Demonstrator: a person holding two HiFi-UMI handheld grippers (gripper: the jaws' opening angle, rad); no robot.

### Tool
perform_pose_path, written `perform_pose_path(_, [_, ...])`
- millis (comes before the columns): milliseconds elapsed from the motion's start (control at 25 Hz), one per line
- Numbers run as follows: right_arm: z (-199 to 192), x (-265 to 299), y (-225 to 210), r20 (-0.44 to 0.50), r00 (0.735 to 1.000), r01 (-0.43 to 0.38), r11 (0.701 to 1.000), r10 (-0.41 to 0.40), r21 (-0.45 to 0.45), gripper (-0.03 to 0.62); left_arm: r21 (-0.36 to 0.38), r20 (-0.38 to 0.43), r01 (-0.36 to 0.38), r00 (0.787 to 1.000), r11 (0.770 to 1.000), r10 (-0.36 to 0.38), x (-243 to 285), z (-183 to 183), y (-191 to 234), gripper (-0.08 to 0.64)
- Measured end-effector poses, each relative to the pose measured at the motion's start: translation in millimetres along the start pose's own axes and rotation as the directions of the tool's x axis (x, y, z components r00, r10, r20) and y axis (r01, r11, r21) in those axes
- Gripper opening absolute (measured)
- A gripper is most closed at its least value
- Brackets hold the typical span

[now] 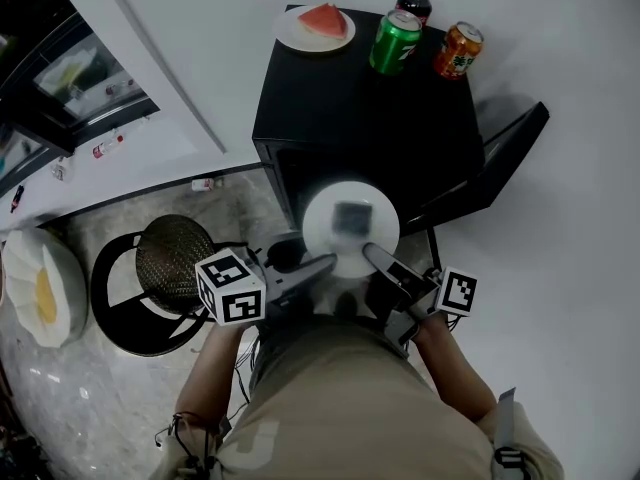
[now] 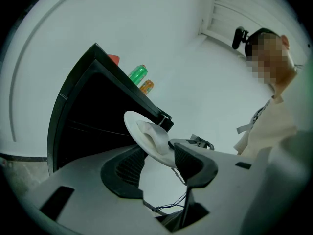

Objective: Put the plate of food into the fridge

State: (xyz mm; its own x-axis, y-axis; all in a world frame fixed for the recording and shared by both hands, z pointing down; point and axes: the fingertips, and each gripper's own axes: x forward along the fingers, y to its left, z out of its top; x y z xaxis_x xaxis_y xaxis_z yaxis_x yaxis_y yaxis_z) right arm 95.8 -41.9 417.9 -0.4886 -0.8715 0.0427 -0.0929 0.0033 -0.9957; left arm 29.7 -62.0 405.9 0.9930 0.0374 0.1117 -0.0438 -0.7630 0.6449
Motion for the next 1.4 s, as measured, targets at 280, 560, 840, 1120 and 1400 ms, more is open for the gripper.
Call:
perform_pose_path(280, [-2.0, 4.4, -7.6, -0.007, 1.0, 0.027, 0.999, -0.027, -0.03, 0.04, -0.032, -0.037, -0.027, 0.999, 0.999, 0.026, -1.4, -9.6, 8.5, 0.182])
perform_pose_path(560, [-4.8, 9.6, -20.4, -0.006, 0.997, 0.075, 0.996, -0.076, -0.049, 0.04, -0.11, -0.079, -0.053, 0.996, 0.993, 0.045, -2.7, -22.5, 20.9, 0.161])
perform_pose_path(840, [-6.7, 15.8, -37.0, -0.007, 0.989, 0.147, 0.986, -0.148, -0.078, 0.037, -0.173, -0.132, -0.069, 0.99, 0.983, 0.047, -4.9, -36.6, 37.3, 0.153])
perform_pose_path(1120, [-5.9, 21.3, -48.7, 0.008, 0.981, 0.196, 0.979, -0.196, -0.057, 0.035, -0.148, -0.135, -0.03, 0.991, 0.989, 0.01, -5.5, -39.7, 46.4, 0.155])
perform_pose_path(1400, [-6.4, 29.4, -62.2, 0.012, 0.967, 0.255, 0.965, -0.255, -0.061, 0.034, -0.245, -0.125, -0.043, 0.992, 0.969, 0.012, -8.7, -45.8, 62.8, 0.144])
